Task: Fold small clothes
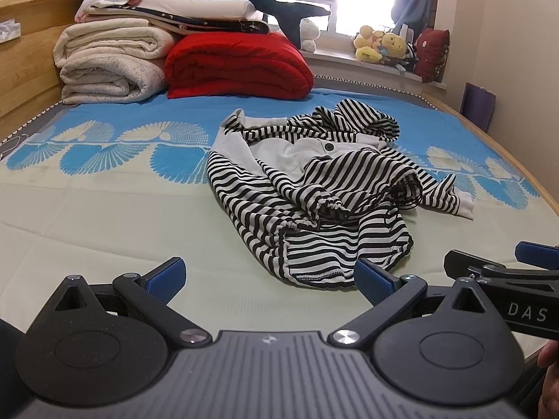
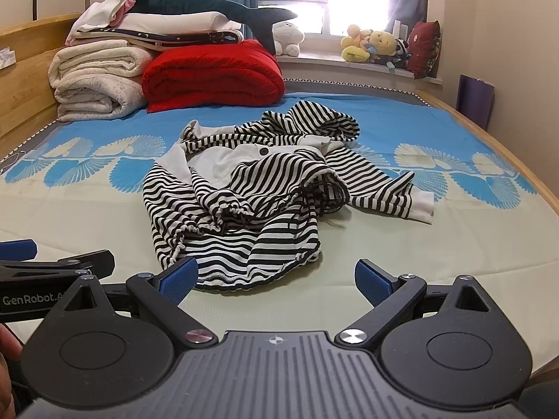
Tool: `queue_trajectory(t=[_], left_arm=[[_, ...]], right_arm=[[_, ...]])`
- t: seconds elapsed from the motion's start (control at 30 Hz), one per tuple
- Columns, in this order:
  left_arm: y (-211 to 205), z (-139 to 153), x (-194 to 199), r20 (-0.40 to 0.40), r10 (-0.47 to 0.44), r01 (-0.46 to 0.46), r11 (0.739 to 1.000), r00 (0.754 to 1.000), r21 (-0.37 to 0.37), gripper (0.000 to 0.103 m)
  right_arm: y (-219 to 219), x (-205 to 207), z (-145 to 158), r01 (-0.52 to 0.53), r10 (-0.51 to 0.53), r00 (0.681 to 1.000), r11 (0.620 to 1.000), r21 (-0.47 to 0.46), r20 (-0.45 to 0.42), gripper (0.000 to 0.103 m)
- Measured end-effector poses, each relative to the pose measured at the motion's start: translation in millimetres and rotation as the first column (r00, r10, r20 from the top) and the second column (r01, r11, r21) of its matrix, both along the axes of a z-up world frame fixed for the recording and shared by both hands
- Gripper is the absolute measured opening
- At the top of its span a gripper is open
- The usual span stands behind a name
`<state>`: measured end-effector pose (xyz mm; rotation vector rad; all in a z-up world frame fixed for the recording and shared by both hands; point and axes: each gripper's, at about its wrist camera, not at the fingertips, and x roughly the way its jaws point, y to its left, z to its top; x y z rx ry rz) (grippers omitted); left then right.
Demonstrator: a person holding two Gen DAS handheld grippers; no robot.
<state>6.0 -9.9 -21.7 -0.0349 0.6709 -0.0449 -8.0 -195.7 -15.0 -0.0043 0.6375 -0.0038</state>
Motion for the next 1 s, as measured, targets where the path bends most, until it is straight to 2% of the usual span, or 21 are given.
queue_trajectory(t=[0.33,0.43,0.53,0.6,0.63,0.7,0.73,0.77,0.83,0.9,1.0], left_arm=[[0.2,-1.8,0.0,0.001,0.000,0.000,1.000,1.000,0.001,0.102],[1.7,0.9,-1.7,0.025,-0.006,0.006,1.000,1.000,-0.001,0.102],[2.7,11.8,-3.5,0.071,-0.005,0.004,1.000,0.997,0.011,0.101],[5.8,20.4,2.1,0.067,-0.014,0.012,0.999,0.998,0.036,0.090],[8.3,25.3,7.1,0.068,-0.032,0.029,0.998,0.997,0.047,0.086],[12.3,35.2,19.8,0.070,-0.079,0.075,0.995,0.994,0.059,0.065],[13.7,40.2,27.8,0.071,-0.110,0.105,0.992,0.991,0.064,0.059],[14.0,45.0,37.0,0.073,-0.151,0.146,0.987,0.986,0.072,0.046],[13.0,49.7,57.3,0.092,-0.221,0.210,0.972,0.971,0.108,0.040],[12.1,44.4,77.2,0.103,-0.264,0.248,0.958,0.959,0.144,0.028],[8.5,16.1,120.0,0.023,-0.288,0.281,0.946,0.957,0.163,0.028]], right_arm=[[-0.6,0.0,0.4,0.000,0.000,1.000,1.000,0.001,0.003,0.096],[-1.8,-0.2,2.9,0.003,-0.003,1.000,1.000,0.001,0.015,0.096],[-10.9,-3.8,12.9,0.051,-0.052,0.995,0.999,0.012,0.079,0.084],[-23.3,-4.4,22.8,0.085,-0.089,0.988,0.996,0.036,0.130,0.066],[-30.3,-3.5,28.1,0.087,-0.094,0.984,0.995,0.048,0.152,0.063],[-47.3,1.4,40.3,0.088,-0.098,0.975,0.994,0.059,0.199,0.057],[-54.9,5.2,45.6,0.085,-0.097,0.971,0.995,0.060,0.221,0.057],[-64.0,11.6,50.8,0.072,-0.085,0.967,0.995,0.063,0.241,0.057],[-80.9,29.8,56.0,0.056,-0.065,0.966,0.997,0.043,0.251,0.057],[-95.2,50.5,55.1,0.068,-0.067,0.966,0.998,0.006,0.248,0.057],[-119.4,78.5,39.0,0.109,-0.105,0.976,0.994,-0.007,0.192,0.057]])
